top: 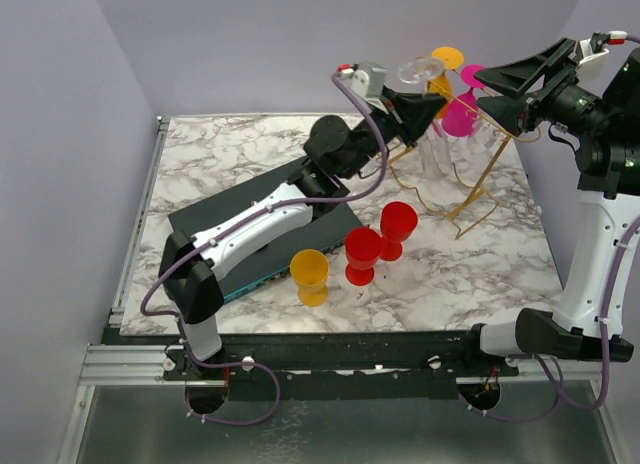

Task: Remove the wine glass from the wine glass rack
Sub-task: Place the wine glass at the center of the board.

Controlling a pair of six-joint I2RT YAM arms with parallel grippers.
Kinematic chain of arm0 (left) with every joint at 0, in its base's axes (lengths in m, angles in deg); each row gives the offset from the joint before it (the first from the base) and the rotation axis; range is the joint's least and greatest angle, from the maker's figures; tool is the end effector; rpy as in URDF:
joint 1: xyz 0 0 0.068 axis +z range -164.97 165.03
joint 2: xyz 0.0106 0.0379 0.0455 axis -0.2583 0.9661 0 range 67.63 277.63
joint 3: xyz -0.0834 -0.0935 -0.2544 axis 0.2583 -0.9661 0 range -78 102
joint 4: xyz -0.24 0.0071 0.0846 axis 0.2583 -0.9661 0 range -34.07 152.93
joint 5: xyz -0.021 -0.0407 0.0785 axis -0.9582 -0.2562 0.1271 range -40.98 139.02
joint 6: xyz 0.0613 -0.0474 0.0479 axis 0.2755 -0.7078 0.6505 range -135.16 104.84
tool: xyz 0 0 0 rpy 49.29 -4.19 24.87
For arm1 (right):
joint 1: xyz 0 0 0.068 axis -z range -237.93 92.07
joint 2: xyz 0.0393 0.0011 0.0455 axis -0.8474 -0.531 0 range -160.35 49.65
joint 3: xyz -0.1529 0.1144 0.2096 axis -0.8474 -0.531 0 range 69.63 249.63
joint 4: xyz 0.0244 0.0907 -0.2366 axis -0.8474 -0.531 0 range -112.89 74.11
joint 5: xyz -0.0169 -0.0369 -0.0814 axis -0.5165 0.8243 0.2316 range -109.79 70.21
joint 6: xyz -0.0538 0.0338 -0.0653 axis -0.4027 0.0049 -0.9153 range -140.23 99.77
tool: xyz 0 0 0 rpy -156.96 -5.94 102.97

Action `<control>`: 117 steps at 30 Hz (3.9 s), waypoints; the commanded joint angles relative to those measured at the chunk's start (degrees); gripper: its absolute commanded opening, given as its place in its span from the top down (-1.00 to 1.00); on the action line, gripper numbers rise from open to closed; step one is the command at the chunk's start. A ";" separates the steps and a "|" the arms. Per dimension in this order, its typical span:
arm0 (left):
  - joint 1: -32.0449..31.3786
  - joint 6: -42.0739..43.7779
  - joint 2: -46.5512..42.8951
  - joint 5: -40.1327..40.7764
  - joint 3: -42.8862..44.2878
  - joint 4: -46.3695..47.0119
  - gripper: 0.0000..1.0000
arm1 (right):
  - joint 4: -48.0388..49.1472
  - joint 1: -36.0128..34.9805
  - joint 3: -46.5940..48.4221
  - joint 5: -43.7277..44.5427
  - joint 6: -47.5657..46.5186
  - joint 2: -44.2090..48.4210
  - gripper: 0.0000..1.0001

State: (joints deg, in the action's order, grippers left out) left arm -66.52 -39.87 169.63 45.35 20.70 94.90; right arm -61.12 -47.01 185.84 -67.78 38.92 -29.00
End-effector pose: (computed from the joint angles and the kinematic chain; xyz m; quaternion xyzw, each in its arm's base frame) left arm 0.2784 -0.3590 0.5034 0.1451 0.4895 -0.5437 0.6661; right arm 0.2521 0.0131 0.5584 0.1757 0.7168 0.5251 0.4237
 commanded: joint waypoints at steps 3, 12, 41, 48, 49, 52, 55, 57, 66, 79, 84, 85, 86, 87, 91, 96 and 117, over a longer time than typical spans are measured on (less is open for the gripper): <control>10.17 -18.69 -10.31 12.48 -3.07 -11.97 1.00 | 9.93 -0.23 -2.92 1.72 0.69 2.47 -0.62; 28.23 -49.60 -13.45 0.13 -2.10 -31.16 1.00 | 11.40 -27.14 -7.93 23.95 -10.31 -0.58 -0.99; 42.94 -91.99 -19.97 -12.31 -26.49 -15.49 1.00 | 19.63 -49.80 -5.40 52.24 -24.70 -15.50 -0.11; 43.00 -92.10 -19.95 -11.65 -27.32 -15.84 1.00 | 20.75 -50.03 -12.87 57.64 -22.50 -8.60 -0.09; 43.02 -92.01 -19.93 -11.56 -27.38 -16.00 1.00 | 21.72 -50.03 -13.73 56.54 -22.69 -7.70 -0.10; 43.02 -91.83 -19.87 -11.39 -27.42 -16.31 1.00 | 23.94 -50.43 -14.13 52.54 -23.40 -7.07 -0.14; 43.00 -91.64 -19.74 -11.02 -27.30 -16.72 1.00 | 22.74 -51.80 -11.27 52.56 -24.19 -8.79 -0.17; 42.98 -91.66 -19.61 -10.95 -27.09 -16.85 1.00 | 22.78 -52.55 -10.27 52.38 -24.40 -9.92 -0.19; 41.89 -91.71 -19.96 -10.75 -28.28 -16.68 1.00 | 19.65 -53.22 -0.57 51.86 -25.18 -18.10 -0.15; 40.93 -92.53 -20.16 -11.29 -30.88 -14.54 1.00 | 20.06 -53.28 0.43 52.08 -25.24 -21.01 0.30; 40.48 -93.23 -19.59 -11.54 -31.73 -13.20 1.00 | 20.18 -53.25 -0.06 52.11 -24.81 -21.13 0.52; 40.36 -93.41 -19.62 -11.67 -31.79 -12.95 1.00 | 20.54 -53.27 -0.34 52.11 -24.80 -20.99 0.57; 40.35 -93.42 -19.51 -11.65 -31.94 -12.74 1.00 | 20.54 -53.28 -0.43 52.11 -24.77 -20.89 0.69; 40.30 -93.42 -19.42 -11.74 -31.90 -12.61 1.00 | 20.60 -53.23 -0.54 52.14 -24.77 -20.80 0.75; 40.30 -91.83 -18.78 -13.01 -31.51 -12.54 1.00 | 19.78 -53.21 -0.02 53.23 -24.92 -20.82 0.99; 40.30 -88.68 -18.41 -15.09 -31.77 -12.89 0.54 | 17.85 -53.26 1.56 55.56 -25.53 -20.77 0.99; 39.16 -67.87 -24.85 -18.42 -36.83 -22.19 -0.96 | 3.90 -53.19 7.37 68.55 -27.68 -17.81 0.99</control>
State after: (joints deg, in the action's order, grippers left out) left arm -26.87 -116.37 149.13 28.20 -15.10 77.26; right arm -54.02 -99.95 194.05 -2.93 12.17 -49.02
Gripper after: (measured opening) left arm 0.946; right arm 0.035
